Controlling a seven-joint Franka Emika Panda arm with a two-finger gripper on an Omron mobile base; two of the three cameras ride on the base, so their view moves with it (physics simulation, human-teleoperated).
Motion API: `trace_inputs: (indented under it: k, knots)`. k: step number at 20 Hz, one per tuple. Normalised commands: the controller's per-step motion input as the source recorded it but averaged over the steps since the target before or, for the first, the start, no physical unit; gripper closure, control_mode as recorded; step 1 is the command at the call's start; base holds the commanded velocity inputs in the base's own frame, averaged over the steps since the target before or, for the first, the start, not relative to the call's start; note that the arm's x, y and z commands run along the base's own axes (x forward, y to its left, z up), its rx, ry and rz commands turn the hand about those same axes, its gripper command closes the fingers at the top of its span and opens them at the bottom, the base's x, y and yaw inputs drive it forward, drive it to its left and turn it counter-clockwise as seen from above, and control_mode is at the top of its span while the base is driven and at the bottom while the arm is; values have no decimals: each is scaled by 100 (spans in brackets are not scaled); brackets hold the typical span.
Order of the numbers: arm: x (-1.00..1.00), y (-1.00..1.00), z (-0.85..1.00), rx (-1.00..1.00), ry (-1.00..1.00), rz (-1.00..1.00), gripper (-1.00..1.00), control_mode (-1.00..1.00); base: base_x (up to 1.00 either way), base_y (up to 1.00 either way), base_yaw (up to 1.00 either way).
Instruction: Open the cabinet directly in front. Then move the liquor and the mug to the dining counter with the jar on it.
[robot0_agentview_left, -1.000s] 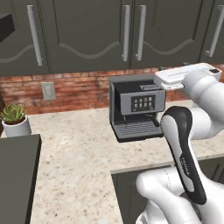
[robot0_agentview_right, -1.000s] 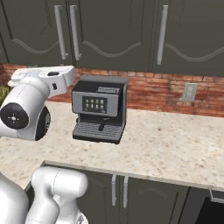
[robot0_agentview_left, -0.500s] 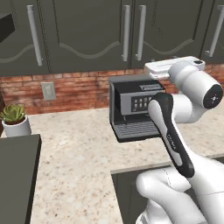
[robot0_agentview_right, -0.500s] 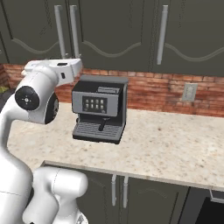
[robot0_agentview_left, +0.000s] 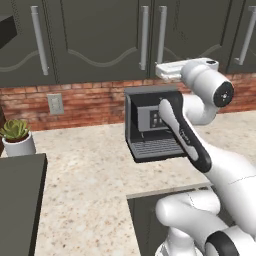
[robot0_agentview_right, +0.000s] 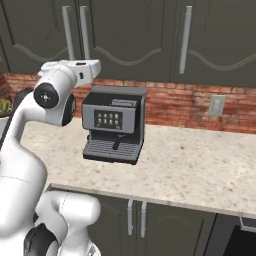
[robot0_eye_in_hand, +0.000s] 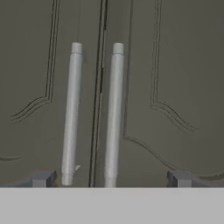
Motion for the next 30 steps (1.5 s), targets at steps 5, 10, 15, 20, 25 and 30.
trace_inputs:
  k: [5, 10, 15, 20, 25, 30]
  knots:
    - [70, 8, 0, 0, 1, -1, -100, -100, 0, 0, 0]
    - [78, 11, 0, 0, 4, -2, -100, -100, 0, 0, 0]
    - [85, 14, 0, 0, 4, -3, -100, -100, 0, 0, 0]
    - [92, 10, 0, 0, 6, -2, -100, -100, 0, 0, 0]
    - [86, 2, 0, 0, 9, 0, -100, -100, 0, 0, 0]
    - [10, 0, 0, 0, 0, 0, 100, -100, 0, 0, 0]
